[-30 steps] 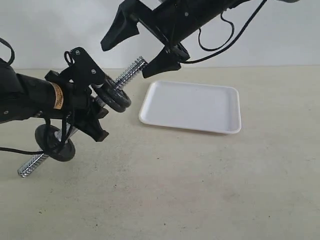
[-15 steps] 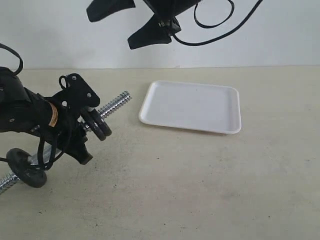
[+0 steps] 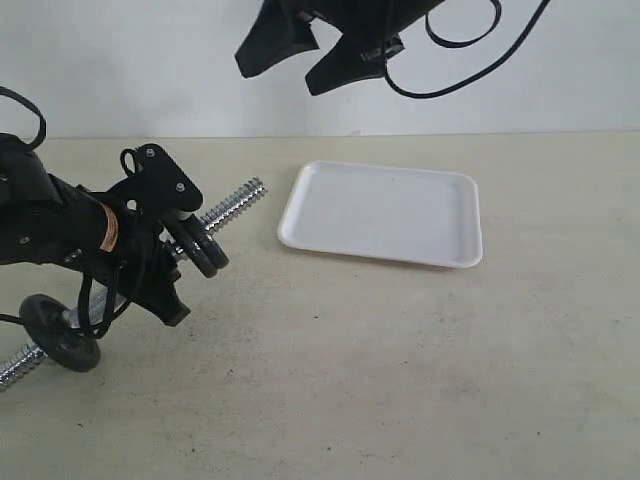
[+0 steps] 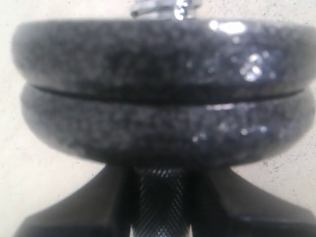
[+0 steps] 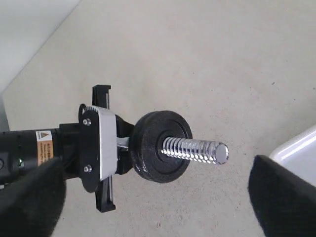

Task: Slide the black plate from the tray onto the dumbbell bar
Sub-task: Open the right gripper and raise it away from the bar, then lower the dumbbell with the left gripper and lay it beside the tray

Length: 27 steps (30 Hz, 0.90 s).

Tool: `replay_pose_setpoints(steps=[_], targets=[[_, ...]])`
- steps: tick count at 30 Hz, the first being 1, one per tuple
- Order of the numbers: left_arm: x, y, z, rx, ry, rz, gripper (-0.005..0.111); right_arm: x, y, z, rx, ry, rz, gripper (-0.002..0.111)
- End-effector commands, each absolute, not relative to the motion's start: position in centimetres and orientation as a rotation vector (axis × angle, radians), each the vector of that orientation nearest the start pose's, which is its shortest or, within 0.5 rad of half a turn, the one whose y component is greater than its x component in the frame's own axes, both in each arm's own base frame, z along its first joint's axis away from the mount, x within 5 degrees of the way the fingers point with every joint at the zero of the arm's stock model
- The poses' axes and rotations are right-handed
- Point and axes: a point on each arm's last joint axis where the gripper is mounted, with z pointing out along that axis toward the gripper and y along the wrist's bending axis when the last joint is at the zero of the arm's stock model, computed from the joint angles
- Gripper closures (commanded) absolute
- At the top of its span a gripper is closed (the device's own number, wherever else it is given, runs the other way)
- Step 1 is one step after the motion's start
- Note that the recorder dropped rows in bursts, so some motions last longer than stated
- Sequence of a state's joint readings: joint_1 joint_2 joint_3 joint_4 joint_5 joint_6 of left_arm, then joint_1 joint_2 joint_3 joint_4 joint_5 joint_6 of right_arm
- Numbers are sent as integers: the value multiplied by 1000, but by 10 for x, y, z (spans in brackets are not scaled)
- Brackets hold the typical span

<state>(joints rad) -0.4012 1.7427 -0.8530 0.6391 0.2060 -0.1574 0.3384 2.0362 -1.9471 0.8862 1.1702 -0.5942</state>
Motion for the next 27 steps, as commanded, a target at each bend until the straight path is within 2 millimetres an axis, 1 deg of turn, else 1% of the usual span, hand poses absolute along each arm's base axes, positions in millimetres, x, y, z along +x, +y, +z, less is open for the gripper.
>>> replay_pose_setpoints(steps=[1, 2, 3, 5, 8, 11, 14, 17, 20, 22, 23, 24, 26, 27], targets=[[316, -173, 239, 943, 1473, -342, 102, 409, 183, 326, -868, 2303, 1070, 67], [316, -173, 239, 938, 1476, -347, 102, 411, 177, 326, -855, 2301, 1064, 65], [316, -173, 239, 937, 1477, -348, 102, 413, 172, 326, -859, 2290, 1053, 60], [316, -173, 239, 937, 1481, -346, 102, 416, 165, 326, -849, 2290, 1039, 56], [316, -173, 238, 939, 1489, -341, 102, 418, 159, 326, -838, 2302, 1012, 57], [317, -172, 237, 941, 1505, -331, 102, 417, 157, 326, -951, 2248, 939, 57], [317, -171, 235, 944, 1526, -317, 102, 417, 155, 326, -1008, 2229, 888, 57], [318, -170, 233, 940, 1559, -308, 102, 417, 151, 325, -1061, 2238, 800, 57], [320, -167, 230, 899, 1617, -297, 102, 418, 145, 320, -1105, 2274, 692, 58], [321, -164, 228, 859, 1660, -289, 102, 419, 143, 318, -1122, 2288, 649, 63], [322, -163, 228, 840, 1677, -288, 102, 419, 143, 318, -1122, 2291, 644, 69], [322, -163, 228, 826, 1688, -288, 102, 418, 143, 319, -1119, 2291, 644, 78], [322, -162, 227, 825, 1694, -285, 102, 418, 142, 320, -1120, 2289, 641, 100], [322, -162, 227, 819, 1695, -288, 102, 418, 142, 320, -1118, 2290, 641, 108]])
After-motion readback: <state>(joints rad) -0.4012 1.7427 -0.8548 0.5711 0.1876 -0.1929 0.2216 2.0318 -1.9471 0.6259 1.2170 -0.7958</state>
